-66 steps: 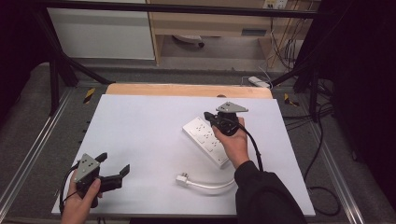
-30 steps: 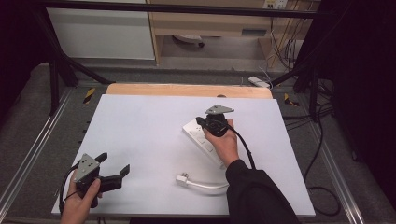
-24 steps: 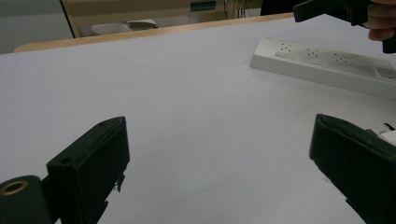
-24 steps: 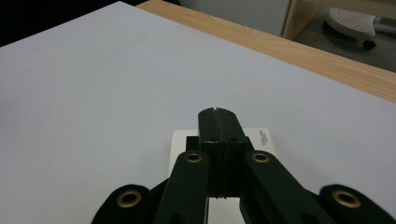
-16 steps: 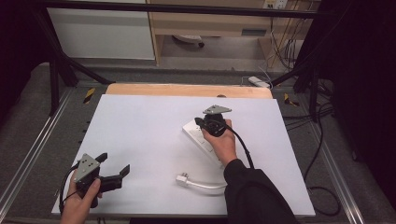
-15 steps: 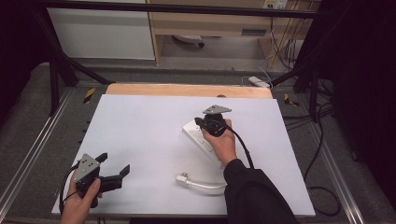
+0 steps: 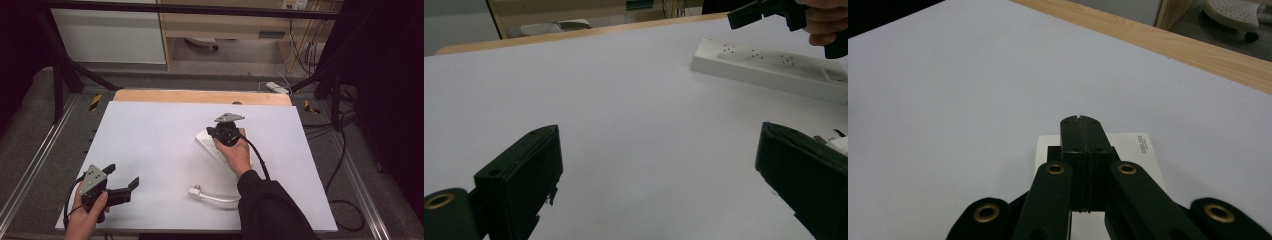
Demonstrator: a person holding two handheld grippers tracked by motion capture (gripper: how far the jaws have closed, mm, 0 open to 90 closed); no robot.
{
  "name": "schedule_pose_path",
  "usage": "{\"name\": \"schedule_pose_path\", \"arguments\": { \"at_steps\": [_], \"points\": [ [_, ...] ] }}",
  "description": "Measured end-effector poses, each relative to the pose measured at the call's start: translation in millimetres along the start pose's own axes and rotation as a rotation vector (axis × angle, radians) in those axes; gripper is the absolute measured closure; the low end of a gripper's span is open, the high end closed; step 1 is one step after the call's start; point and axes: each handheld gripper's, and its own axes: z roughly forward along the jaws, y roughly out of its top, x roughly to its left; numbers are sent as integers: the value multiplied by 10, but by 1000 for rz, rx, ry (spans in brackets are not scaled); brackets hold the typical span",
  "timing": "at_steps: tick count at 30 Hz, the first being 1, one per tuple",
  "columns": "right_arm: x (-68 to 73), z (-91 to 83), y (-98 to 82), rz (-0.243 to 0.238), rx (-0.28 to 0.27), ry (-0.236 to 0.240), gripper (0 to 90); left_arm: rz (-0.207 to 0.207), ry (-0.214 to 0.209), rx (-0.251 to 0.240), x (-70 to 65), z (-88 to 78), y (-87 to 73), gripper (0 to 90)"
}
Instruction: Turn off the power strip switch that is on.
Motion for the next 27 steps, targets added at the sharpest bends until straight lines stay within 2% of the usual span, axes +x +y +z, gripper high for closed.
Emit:
{"name": "schedule_pose_path", "arguments": {
  "at_steps": [27],
  "points": [
    [28, 106, -64, -9, 52, 1, 900, 9, -6, 11, -18, 14, -4, 49]
  ]
}}
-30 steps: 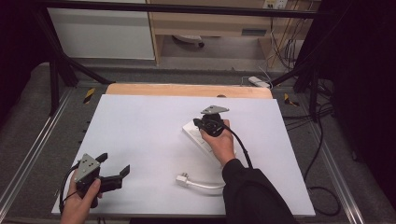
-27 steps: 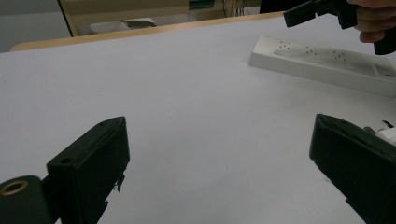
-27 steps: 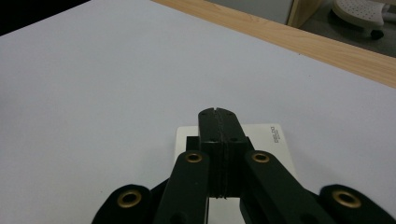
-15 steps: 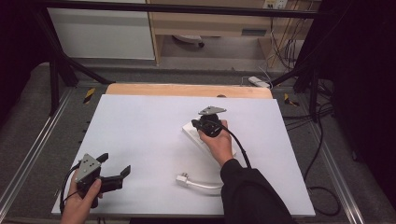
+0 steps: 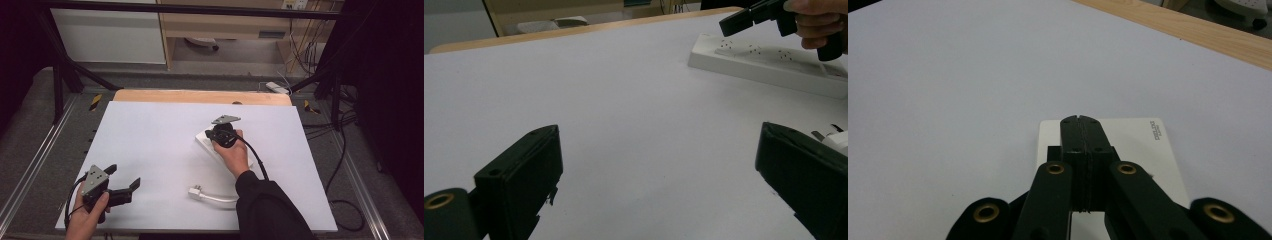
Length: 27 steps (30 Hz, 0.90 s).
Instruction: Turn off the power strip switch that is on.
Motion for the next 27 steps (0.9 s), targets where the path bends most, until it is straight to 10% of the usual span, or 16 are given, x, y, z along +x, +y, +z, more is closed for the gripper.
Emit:
{"name": "schedule_pose_path", "arguments": {
  "at_steps": [27],
  "points": [
    [45, 113, -60, -2, 52, 19, 900, 2, 0, 5, 5, 4, -5, 49]
  ]
}}
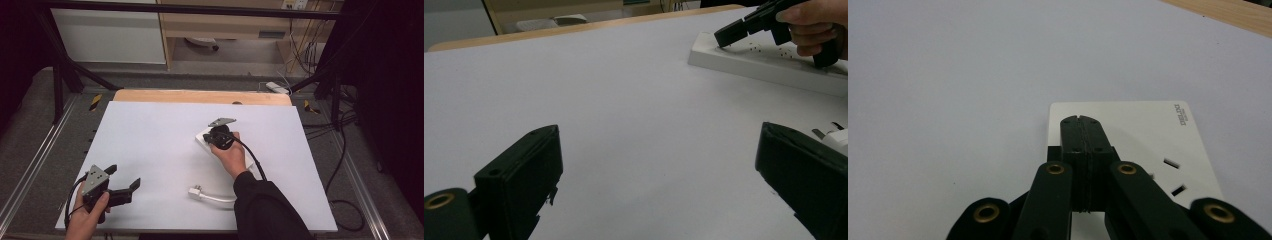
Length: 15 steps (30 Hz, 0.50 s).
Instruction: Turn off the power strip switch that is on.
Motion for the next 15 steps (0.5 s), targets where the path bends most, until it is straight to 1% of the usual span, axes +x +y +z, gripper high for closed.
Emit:
{"name": "schedule_pose_path", "arguments": {
  "at_steps": [15],
  "points": [
    [13, 20, -3, -8, 3, -6, 900, -5, 0, 0, 9, -9, -1, 49]
  ]
}}
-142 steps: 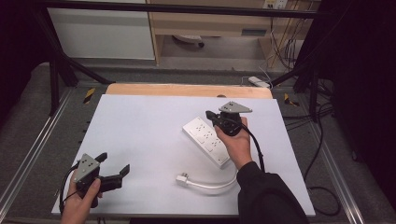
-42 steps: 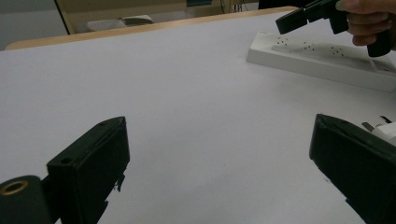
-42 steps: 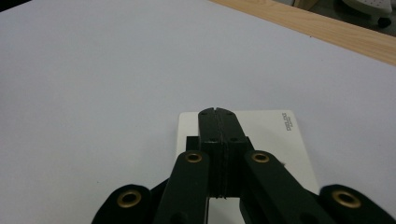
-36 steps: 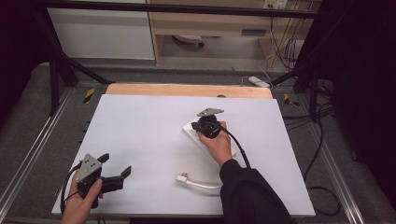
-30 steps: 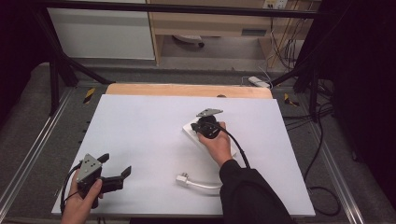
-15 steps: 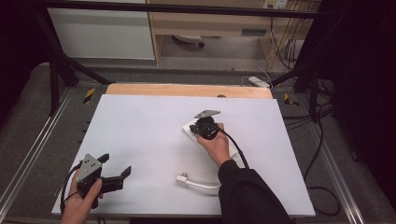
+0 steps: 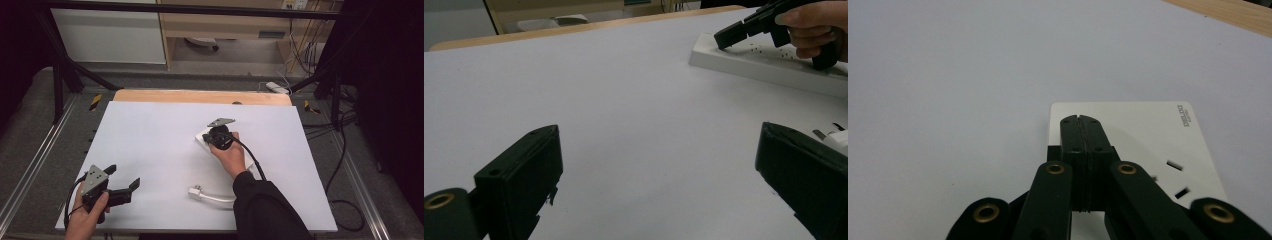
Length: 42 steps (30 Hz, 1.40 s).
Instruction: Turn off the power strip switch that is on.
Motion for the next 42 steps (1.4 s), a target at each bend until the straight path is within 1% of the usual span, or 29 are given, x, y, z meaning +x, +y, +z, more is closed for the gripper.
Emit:
{"name": "schedule_pose_path", "arguments": {
  "at_steps": [10, 32, 38, 39, 41, 42],
  "points": [
    [14, -2, -5, -8, 1, 3, 900, 0, -1, 0, 0, 0, 0, 48],
    [7, -1, -1, 0, 6, 13, 900, 3, -1, 2, -5, 4, -1, 49],
    [4, 3, 5, -5, 9, 15, 900, 3, -1, 1, -5, 4, 0, 49],
    [9, 5, 5, -2, 11, 14, 900, 3, -1, 1, -5, 4, 0, 49],
    [14, 10, 9, -13, 15, 12, 900, 3, -1, 1, -5, 4, -1, 49],
    [17, 13, 12, -14, 34, 15, 900, 2, -1, 1, -5, 4, -1, 49]
  ]
}}
